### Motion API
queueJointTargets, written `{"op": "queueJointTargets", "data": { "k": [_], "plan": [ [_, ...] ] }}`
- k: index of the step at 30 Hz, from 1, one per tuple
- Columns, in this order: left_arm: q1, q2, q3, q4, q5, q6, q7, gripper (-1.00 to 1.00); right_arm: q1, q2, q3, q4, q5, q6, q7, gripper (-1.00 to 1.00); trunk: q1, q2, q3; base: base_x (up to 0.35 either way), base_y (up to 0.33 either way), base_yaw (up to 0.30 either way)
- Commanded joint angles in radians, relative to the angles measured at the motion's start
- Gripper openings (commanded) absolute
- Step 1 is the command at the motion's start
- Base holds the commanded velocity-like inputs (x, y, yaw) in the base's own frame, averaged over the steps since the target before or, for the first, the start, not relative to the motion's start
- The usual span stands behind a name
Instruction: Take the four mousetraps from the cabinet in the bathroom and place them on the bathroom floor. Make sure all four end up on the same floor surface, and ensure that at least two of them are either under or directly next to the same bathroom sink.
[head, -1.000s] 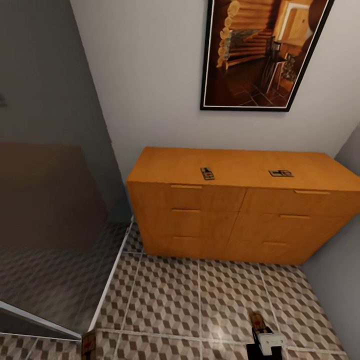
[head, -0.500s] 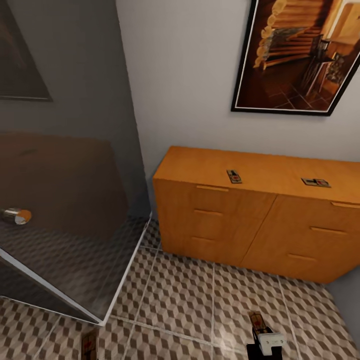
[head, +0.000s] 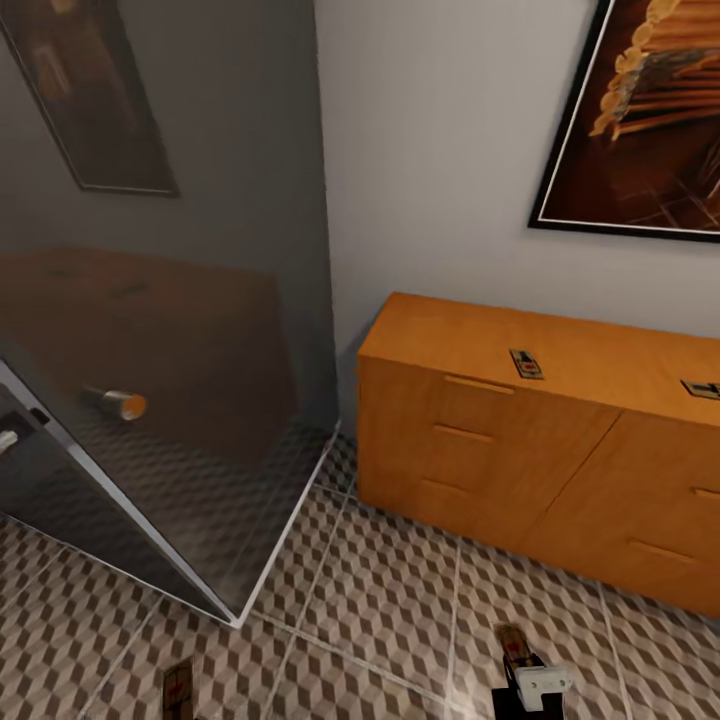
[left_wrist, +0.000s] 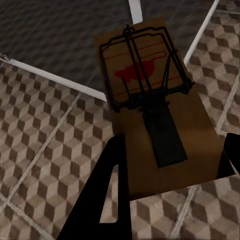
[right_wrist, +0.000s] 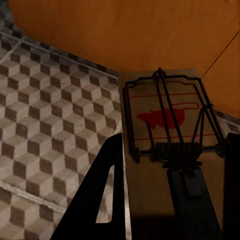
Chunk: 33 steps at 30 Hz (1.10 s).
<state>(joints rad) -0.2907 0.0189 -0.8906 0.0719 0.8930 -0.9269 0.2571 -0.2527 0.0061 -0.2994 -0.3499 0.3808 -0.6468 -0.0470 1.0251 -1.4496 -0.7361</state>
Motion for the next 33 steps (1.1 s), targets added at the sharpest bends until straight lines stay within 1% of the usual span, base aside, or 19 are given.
{"op": "queueJointTargets", "data": {
  "k": [1,33],
  "plan": [
    [-0.001,-0.001,-0.007,0.002,-0.005,-0.001,0.01,-1.0,0.0,0.001,-0.005,0.0,0.009,-0.003,-0.002,-1.0,0.0,0.0,-0.001,0.0,0.0,0.286],
    [-0.001,-0.001,-0.007,0.002,-0.005,-0.001,0.01,-1.0,0.0,0.0,-0.005,0.012,0.01,-0.004,-0.003,-1.0,0.0,0.0,-0.001,0.0,0.0,0.286]
  ]
}}
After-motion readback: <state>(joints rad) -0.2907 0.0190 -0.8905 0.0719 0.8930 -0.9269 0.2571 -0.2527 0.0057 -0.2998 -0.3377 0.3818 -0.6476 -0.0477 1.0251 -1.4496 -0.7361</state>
